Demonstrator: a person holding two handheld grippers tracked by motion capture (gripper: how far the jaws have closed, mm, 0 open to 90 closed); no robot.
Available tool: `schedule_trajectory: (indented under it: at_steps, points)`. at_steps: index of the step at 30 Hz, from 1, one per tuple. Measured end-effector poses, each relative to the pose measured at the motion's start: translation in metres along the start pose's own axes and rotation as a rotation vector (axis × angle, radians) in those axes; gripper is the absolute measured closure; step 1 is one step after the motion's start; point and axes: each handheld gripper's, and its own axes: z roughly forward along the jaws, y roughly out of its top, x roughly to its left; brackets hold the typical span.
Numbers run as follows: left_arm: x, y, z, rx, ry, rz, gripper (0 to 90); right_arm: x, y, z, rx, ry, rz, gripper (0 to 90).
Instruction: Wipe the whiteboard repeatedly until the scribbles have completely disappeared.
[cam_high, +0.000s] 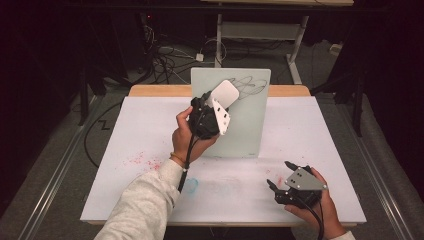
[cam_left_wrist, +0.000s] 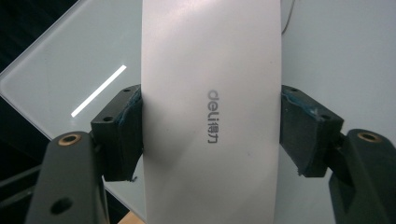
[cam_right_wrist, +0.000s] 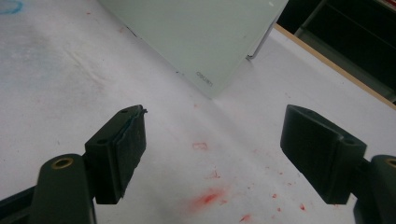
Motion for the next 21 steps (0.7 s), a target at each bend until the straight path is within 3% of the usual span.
schedule_trajectory:
  at_steps: [3, 6, 11, 12, 14, 17, 21]
  points:
    - [-0.011, 0.001, 0.001, -0.008, -0.039, 0.006, 29.1, 0.002, 0.000, 0.001, 0.006, 0.006, -0.003, 23.2]
    - [-0.028, 0.002, 0.004, -0.022, -0.038, 0.074, 29.1, 0.002, 0.000, 0.001, 0.006, 0.009, -0.007, 23.2]
    - [-0.045, 0.005, 0.006, -0.024, -0.084, 0.077, 29.1, 0.000, -0.001, 0.001, 0.007, 0.000, 0.001, 23.2]
    - [-0.058, 0.005, 0.008, -0.015, -0.100, 0.102, 29.1, 0.000, -0.001, 0.001, 0.007, 0.001, -0.001, 23.2]
    - [-0.066, 0.006, 0.009, -0.017, -0.081, 0.133, 29.1, 0.000, -0.001, 0.001, 0.006, -0.003, -0.004, 23.2]
    - [-0.061, 0.012, 0.011, -0.021, -0.099, 0.129, 29.1, 0.001, -0.001, 0.001, 0.007, -0.002, -0.008, 23.2]
    - [-0.045, 0.020, 0.011, -0.029, -0.066, 0.108, 29.1, 0.002, 0.000, 0.000, 0.003, -0.006, -0.012, 23.2]
